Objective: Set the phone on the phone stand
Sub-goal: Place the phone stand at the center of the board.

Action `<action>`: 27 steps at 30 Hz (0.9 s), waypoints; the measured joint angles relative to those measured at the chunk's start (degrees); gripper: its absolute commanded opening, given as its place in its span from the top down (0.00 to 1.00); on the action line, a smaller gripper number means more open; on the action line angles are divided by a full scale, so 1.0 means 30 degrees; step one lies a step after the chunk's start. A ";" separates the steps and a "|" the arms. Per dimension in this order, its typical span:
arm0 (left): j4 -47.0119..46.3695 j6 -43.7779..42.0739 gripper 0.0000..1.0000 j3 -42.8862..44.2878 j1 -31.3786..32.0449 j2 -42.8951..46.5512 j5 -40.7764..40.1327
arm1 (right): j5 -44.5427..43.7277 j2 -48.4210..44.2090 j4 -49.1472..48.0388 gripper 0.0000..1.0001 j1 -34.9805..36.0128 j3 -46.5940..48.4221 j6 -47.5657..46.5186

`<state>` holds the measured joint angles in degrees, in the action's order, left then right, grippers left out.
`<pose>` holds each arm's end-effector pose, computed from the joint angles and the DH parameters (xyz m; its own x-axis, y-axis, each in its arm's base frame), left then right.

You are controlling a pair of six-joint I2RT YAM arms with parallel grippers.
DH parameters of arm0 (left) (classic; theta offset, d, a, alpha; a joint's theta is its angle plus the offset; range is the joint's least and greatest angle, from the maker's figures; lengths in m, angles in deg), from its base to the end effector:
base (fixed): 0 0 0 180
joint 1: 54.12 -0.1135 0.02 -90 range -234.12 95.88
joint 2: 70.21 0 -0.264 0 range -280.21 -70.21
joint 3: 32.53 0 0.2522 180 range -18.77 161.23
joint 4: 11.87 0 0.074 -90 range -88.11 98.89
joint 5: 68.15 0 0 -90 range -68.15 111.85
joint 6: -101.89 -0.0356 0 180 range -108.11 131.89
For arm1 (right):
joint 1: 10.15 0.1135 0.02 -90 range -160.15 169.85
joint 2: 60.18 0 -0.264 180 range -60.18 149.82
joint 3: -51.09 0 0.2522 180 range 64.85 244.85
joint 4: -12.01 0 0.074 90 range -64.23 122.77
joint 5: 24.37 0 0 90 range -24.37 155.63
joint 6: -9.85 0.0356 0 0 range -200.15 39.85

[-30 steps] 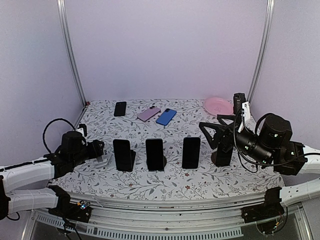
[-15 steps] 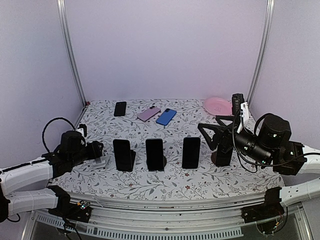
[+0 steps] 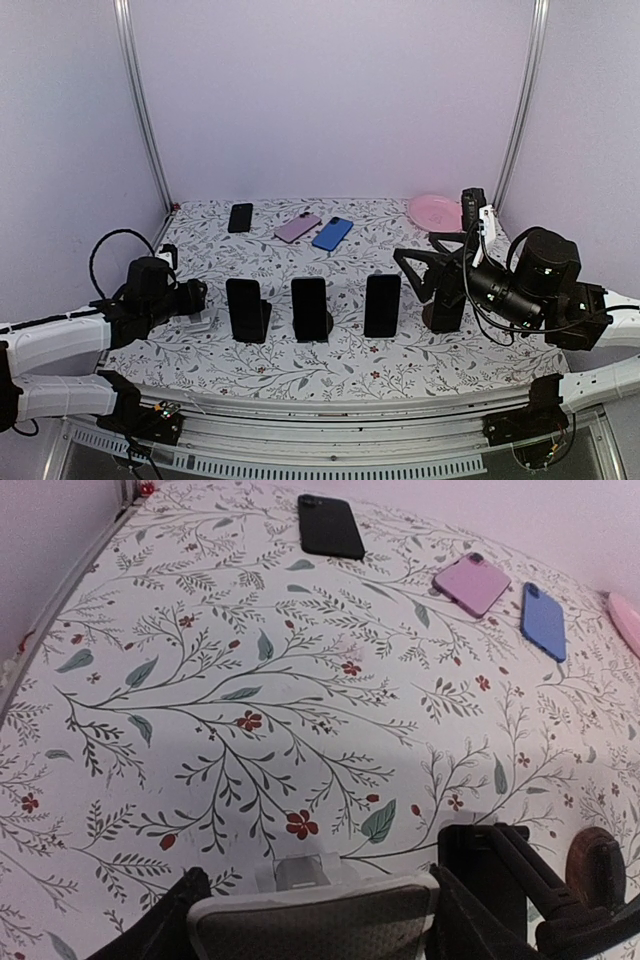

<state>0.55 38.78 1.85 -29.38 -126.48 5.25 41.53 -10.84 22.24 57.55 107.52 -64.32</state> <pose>0.1829 -0.0731 0.1781 -0.5410 -0.2279 -0.8095 -0.0650 0.9710 -0.2300 0.0911 0.1838 0.3391 -0.2082 0.1486 -0.9667 -0.6580 0.7100 0.2509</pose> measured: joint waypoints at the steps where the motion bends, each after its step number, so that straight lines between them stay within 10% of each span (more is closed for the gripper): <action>1: 0.0000 -0.0029 0.47 0.0000 0.0000 0.0000 0.0007 | 0.0036 0.0000 0.0000 0.01 0.0000 0.0000 0.0007; 27: 0.1042 0.0911 0.16 -0.0051 0.0000 0.1042 0.1698 | 0.0379 -0.0087 0.0007 0.01 0.0000 0.0000 0.0379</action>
<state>3.68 41.51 1.70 -29.38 -123.36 10.34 42.67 -11.10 22.26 57.55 107.52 -63.18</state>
